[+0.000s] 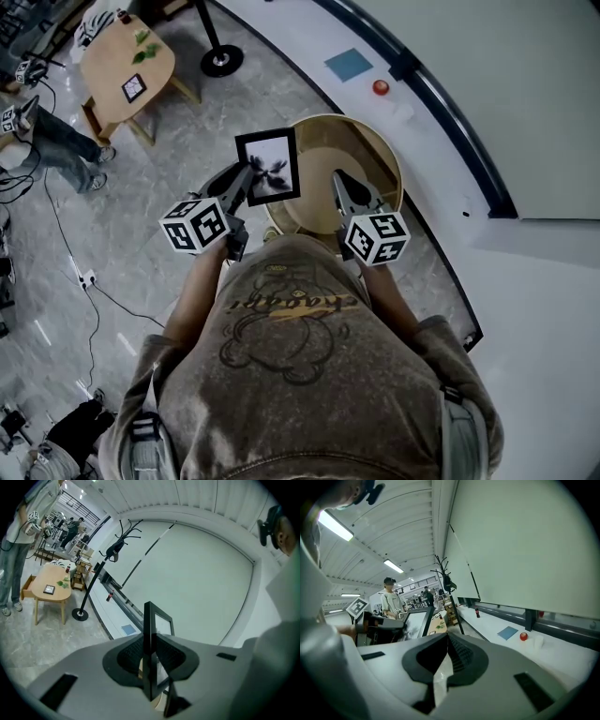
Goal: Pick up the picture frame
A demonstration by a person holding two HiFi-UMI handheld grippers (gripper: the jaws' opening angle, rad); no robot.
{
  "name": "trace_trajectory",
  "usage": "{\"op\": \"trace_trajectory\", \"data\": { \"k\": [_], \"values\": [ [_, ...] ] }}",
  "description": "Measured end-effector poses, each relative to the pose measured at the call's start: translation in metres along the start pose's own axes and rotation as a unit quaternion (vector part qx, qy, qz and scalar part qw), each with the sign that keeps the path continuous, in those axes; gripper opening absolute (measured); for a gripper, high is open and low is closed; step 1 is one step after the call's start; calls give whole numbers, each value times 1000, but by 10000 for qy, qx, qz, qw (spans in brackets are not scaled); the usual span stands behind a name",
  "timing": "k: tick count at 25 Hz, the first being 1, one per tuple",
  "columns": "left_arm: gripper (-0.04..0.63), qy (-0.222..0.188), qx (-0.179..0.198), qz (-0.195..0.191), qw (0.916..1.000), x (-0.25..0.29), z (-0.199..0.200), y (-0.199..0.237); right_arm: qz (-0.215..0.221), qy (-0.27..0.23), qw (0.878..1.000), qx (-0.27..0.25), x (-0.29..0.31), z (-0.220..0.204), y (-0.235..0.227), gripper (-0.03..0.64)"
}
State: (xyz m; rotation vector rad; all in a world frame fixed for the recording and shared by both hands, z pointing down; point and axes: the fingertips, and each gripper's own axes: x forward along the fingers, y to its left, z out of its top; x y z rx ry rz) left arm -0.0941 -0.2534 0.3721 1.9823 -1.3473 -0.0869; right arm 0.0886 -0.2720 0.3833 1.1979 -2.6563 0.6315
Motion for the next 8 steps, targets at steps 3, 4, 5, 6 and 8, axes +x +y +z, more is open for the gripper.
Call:
{"op": "trace_trajectory", "data": {
  "k": [3,4,5,6,8],
  "values": [
    [93,25,-20,16,10000,0,-2,0,-1,31,10000,-1,-1,-1,-1,20],
    [94,33,-32,21,10000,1,-2,1,-3,37,10000,-5,-1,0,-2,20],
    [94,38,-45,25,10000,2,-2,2,-4,43,10000,-10,0,1,-3,20],
    [93,41,-56,30,10000,3,-1,2,-3,49,10000,-17,1,1,-4,20],
    [94,47,-76,40,10000,5,0,4,0,62,10000,-29,4,3,-5,20]
  ]
}}
